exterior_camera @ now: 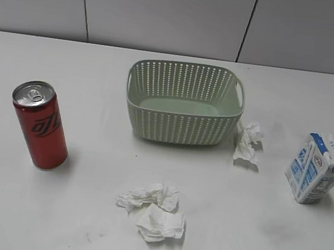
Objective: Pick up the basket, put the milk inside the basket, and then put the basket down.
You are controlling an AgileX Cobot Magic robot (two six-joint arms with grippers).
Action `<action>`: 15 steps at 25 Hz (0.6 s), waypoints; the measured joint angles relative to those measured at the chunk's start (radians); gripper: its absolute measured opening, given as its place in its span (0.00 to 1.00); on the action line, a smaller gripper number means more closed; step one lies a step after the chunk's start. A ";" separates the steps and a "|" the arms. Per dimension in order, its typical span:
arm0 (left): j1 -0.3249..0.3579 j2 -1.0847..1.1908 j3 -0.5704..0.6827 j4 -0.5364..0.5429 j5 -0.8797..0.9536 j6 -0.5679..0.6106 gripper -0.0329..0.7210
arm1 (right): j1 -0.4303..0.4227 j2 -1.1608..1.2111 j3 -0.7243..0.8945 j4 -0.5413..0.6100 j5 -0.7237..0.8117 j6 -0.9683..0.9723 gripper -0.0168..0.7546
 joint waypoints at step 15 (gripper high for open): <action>0.000 0.000 0.000 0.000 0.000 0.000 0.82 | 0.000 0.000 0.000 0.000 0.000 0.001 0.77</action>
